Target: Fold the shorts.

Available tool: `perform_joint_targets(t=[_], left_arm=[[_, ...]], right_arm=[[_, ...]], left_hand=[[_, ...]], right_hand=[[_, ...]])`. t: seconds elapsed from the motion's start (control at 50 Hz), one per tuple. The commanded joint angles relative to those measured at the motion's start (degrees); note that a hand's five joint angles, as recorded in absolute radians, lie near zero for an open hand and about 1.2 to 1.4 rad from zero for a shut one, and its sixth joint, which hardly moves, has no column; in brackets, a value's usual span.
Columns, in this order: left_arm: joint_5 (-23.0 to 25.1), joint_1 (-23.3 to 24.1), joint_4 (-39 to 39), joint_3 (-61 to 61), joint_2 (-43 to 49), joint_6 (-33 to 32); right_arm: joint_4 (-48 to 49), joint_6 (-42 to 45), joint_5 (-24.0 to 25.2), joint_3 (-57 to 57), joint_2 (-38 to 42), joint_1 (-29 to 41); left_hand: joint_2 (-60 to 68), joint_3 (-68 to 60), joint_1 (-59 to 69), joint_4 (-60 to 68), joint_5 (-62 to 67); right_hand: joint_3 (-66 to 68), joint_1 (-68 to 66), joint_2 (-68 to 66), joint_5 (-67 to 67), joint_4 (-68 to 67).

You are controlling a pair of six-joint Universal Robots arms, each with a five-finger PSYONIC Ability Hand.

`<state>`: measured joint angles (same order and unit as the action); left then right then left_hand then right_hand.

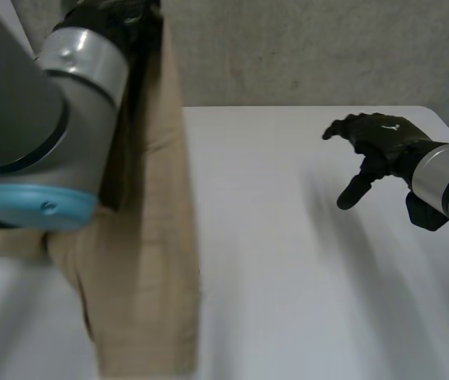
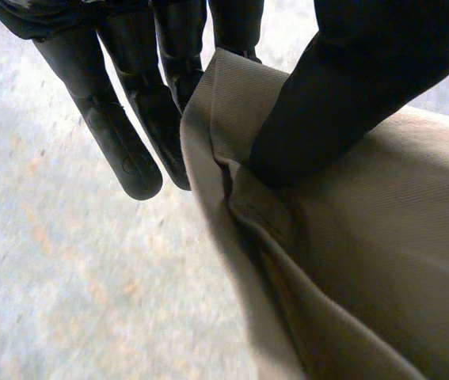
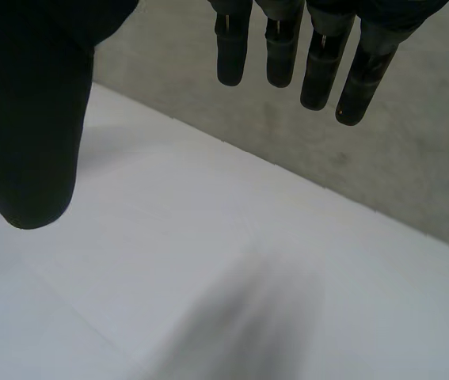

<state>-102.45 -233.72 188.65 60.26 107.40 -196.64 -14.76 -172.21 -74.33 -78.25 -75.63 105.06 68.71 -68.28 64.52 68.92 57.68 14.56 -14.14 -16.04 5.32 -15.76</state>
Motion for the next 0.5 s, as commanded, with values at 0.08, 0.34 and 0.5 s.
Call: perform_joint_targets(t=[0.08,0.34,0.5], left_arm=[[-0.3,4.4,0.1,-8.4,7.7,-5.0],[-1.2,4.2,2.3,-1.3,8.1,-4.9],[-1.2,4.2,2.5,0.4,6.2,-4.9]], right_arm=[[1.1,-16.0,-1.2,0.0,3.9,-5.1],[0.3,-31.3,5.6,-2.3,10.1,-4.6],[3.2,-37.7,7.4,-6.7,12.4,-0.5]], left_hand=[[11.3,-11.7,15.5,11.1,12.3],[11.3,-11.7,15.5,11.1,12.3],[11.3,-11.7,15.5,11.1,12.3]], right_hand=[[-2.3,1.9,3.8,-3.0,3.5],[0.2,-0.6,1.2,-0.5,1.0],[0.7,-1.2,0.7,0.0,0.5]])
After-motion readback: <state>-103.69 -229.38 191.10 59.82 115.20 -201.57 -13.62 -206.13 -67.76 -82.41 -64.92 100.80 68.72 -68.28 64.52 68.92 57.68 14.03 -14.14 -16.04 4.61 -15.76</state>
